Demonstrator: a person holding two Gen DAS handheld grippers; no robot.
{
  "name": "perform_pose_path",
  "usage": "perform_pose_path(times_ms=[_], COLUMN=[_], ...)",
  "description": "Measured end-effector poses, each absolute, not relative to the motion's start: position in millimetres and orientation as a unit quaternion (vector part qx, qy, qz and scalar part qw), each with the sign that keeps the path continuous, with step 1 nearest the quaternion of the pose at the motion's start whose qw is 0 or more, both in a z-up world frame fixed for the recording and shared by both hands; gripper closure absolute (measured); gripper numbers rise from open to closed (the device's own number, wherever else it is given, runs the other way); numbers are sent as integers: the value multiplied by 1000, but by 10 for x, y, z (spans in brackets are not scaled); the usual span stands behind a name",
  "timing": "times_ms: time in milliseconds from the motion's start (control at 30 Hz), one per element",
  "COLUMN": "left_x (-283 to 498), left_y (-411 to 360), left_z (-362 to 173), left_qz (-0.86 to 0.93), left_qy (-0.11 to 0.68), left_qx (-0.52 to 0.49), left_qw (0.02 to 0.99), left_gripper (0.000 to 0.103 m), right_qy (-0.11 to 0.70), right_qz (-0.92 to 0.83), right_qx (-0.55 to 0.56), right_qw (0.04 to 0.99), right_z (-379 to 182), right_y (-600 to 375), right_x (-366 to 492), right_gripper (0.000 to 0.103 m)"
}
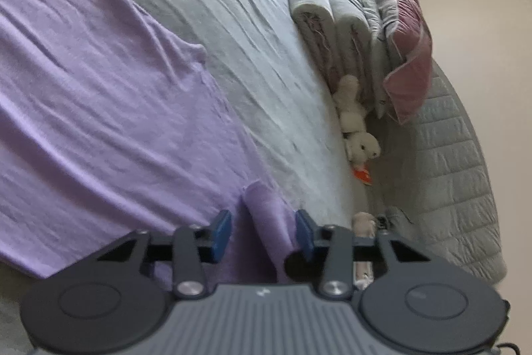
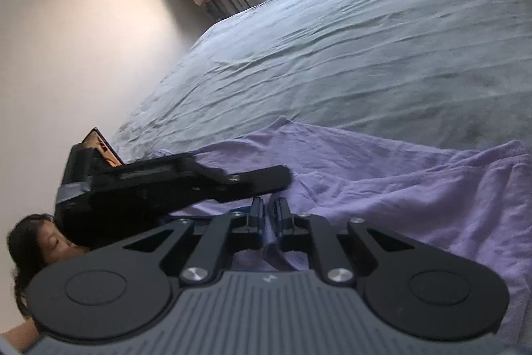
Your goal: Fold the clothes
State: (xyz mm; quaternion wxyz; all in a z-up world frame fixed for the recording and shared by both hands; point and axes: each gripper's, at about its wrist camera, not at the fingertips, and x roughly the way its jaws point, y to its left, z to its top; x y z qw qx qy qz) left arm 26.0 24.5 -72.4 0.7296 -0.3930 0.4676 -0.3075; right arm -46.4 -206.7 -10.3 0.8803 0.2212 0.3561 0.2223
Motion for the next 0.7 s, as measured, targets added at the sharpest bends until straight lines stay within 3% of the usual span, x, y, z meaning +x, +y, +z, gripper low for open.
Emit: perform_pose_path(times_ms=[100,200,600,700], left_x=[284,299,309,292], left_y=[239,225,156,141], left_z=[-732,-707,-716,-701], left_qz=[-295,-287,-283,-282], left_qy=[467,461,463,459], left_qx=[-393,-384,-342,-330], left_qw=[736,747,767,775], left_gripper=[88,98,95,99], right_qy=[361,364,367,370], right_qz=[226,228,228,226], right_qx=[217,204,186,185], right_qw=[878,880,882,882], right_z=[-136,-146,-179,-191], right_y=[-2018,-1976,-1923,-1908], right_x=[-441,-451,-430,-436], right_gripper=[92,92,92,92])
